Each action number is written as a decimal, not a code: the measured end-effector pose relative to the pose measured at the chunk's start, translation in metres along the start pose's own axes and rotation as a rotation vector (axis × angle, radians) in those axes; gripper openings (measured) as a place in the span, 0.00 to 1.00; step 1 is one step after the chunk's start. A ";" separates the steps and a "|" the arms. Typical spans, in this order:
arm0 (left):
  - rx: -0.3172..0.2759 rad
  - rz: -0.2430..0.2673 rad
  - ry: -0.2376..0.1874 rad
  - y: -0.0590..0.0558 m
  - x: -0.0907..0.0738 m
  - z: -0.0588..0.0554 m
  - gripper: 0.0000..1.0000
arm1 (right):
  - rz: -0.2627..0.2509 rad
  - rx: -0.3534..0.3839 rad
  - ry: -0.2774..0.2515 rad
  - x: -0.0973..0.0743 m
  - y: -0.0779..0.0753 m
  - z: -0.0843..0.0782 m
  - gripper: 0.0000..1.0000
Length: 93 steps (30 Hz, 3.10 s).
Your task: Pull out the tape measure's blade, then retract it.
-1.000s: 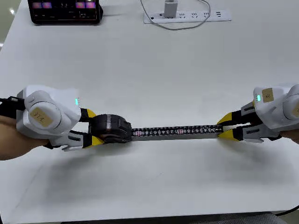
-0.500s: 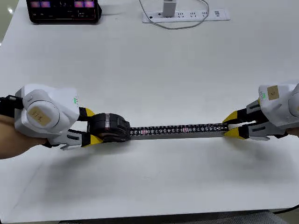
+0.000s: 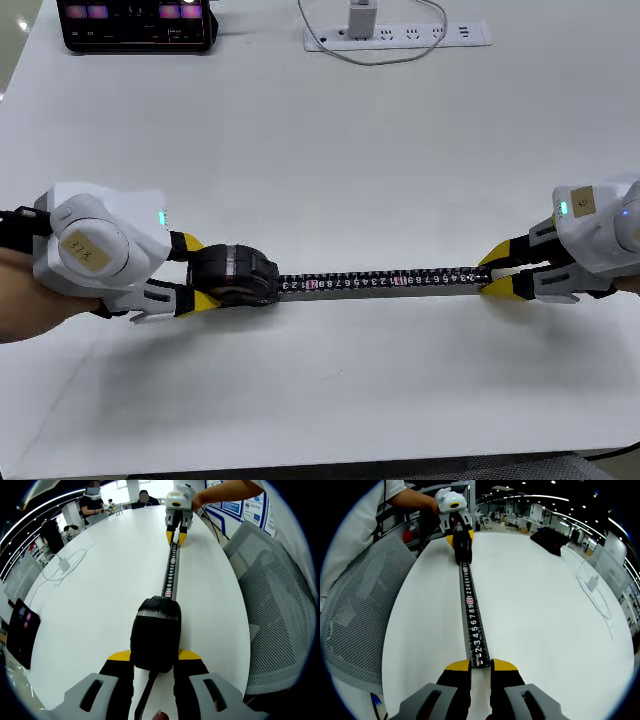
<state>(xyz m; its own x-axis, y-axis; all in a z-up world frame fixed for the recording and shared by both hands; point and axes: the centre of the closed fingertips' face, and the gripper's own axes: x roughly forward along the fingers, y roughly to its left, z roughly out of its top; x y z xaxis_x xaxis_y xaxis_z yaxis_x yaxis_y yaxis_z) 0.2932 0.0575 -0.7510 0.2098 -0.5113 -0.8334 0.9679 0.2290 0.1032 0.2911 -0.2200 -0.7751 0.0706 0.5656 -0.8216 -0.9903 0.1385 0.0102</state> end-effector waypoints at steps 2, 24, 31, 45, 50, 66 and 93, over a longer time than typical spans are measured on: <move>0.001 0.001 -0.001 0.000 0.000 0.000 0.25 | 0.003 0.004 0.004 0.001 0.000 0.000 0.11; -0.004 0.019 0.001 -0.002 0.000 0.002 0.27 | 0.006 -0.016 0.045 0.001 0.004 -0.001 0.16; -0.022 0.018 -0.004 -0.004 -0.002 0.003 0.29 | 0.008 -0.004 0.040 0.000 0.008 0.001 0.20; -0.044 0.029 -0.005 -0.004 -0.006 0.002 0.34 | 0.001 0.016 0.026 -0.004 0.010 0.002 0.26; -0.061 0.032 -0.009 -0.005 -0.006 0.002 0.37 | 0.011 0.026 0.020 -0.003 0.012 0.004 0.29; -0.114 0.051 -0.039 -0.003 -0.007 0.005 0.52 | 0.003 0.080 -0.002 -0.005 0.013 0.012 0.43; -0.230 0.169 -0.155 -0.006 -0.031 0.014 0.72 | -0.091 0.164 -0.095 -0.026 0.016 0.029 0.69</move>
<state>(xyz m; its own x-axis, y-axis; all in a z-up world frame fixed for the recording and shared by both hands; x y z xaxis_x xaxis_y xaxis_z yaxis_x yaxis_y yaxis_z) 0.2829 0.0597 -0.7184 0.4005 -0.5659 -0.7207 0.8647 0.4935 0.0930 0.2765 -0.2093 -0.7368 0.1772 0.6182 -0.7658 -0.9471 0.3186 0.0380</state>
